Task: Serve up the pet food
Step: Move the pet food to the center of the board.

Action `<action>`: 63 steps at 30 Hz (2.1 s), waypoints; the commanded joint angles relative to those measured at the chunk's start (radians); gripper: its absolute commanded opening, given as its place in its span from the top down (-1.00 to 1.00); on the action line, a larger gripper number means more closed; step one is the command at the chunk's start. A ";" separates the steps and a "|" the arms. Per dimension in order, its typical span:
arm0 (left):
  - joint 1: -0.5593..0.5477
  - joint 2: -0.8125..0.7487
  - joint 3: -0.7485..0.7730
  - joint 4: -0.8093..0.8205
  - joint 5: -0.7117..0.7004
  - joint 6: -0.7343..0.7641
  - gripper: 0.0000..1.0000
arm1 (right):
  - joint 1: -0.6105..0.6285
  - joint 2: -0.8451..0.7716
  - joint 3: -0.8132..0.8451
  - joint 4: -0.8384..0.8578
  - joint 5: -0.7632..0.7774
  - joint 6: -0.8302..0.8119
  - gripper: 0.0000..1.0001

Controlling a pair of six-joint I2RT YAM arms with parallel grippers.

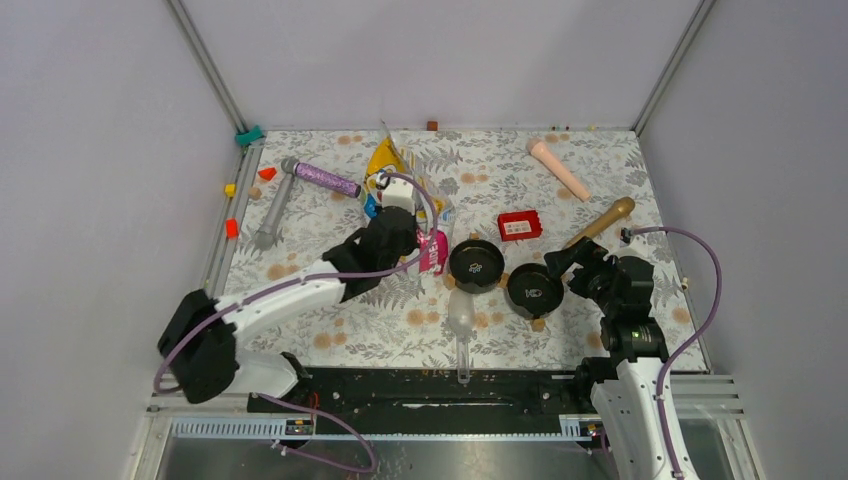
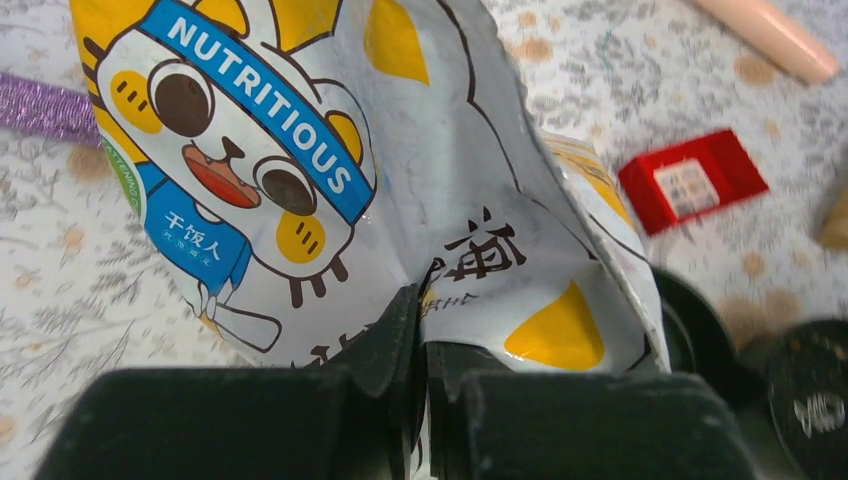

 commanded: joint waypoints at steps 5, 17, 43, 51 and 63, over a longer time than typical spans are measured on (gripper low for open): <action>-0.006 -0.427 -0.054 -0.359 0.159 -0.167 1.00 | 0.007 -0.001 -0.006 0.025 -0.016 -0.006 -0.98; -0.008 -0.791 -0.212 -0.710 0.354 -0.353 1.00 | 0.007 0.009 -0.011 0.037 -0.026 0.000 -0.99; -0.002 -0.531 0.360 -1.145 0.042 -0.460 -0.97 | 0.016 0.128 0.200 -0.157 -0.202 -0.047 -0.99; 0.158 -0.460 0.408 -1.117 0.080 -0.385 -0.95 | 0.020 0.103 0.216 -0.205 -0.142 -0.069 -0.99; 0.259 -0.484 0.322 -0.976 0.249 -0.332 -0.98 | 0.020 0.099 0.206 -0.217 -0.102 -0.075 -0.99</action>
